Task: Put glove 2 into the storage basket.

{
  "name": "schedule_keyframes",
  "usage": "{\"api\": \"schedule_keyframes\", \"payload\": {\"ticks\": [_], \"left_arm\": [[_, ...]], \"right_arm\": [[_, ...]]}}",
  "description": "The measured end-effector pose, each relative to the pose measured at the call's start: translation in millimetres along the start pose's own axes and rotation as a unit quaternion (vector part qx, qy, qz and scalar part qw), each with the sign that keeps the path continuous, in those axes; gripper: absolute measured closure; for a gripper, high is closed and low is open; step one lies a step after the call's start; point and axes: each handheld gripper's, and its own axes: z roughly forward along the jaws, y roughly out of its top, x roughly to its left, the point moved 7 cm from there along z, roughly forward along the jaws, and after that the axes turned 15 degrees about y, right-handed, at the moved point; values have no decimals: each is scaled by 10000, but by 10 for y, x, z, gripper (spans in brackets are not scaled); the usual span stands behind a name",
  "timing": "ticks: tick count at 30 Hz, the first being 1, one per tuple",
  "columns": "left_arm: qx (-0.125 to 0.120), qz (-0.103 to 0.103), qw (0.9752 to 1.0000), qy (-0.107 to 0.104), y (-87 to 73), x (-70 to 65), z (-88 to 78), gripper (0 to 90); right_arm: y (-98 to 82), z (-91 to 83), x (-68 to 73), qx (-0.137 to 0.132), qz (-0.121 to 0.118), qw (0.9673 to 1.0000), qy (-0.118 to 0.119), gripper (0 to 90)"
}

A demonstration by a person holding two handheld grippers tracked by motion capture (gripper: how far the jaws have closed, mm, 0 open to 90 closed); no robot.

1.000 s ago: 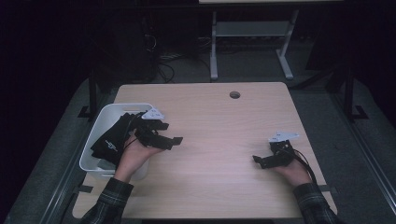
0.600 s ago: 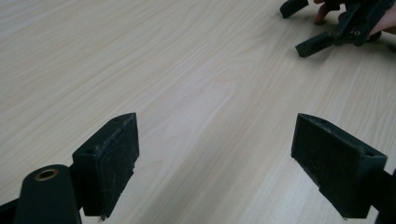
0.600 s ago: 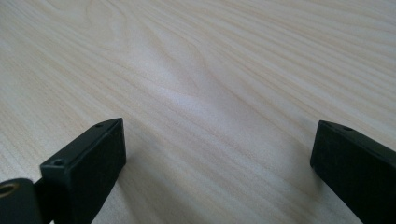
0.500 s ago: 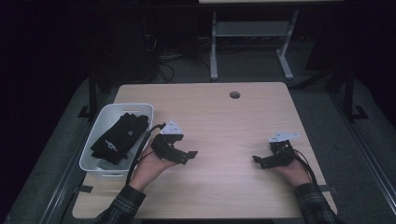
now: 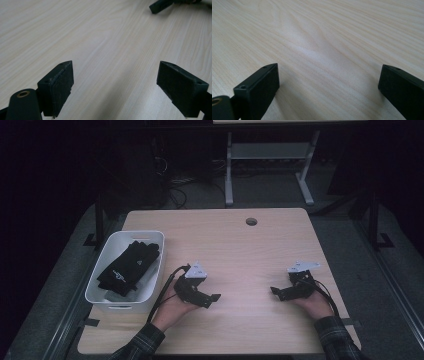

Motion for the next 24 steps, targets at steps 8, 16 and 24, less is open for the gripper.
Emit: {"api": "schedule_keyframes", "payload": {"ticks": [8,16,24], "left_arm": [[173,190,9997,-50,-120,-146,179,132],[295,370,9989,6,-214,-209,307,130],[213,402,9989,83,-255,-171,355,123]], "right_arm": [[0,0,1,2,2,10000,3,32],[0,2,2,2,-19,10000,10,32],[0,2,2,2,-24,10000,13,32]]}}
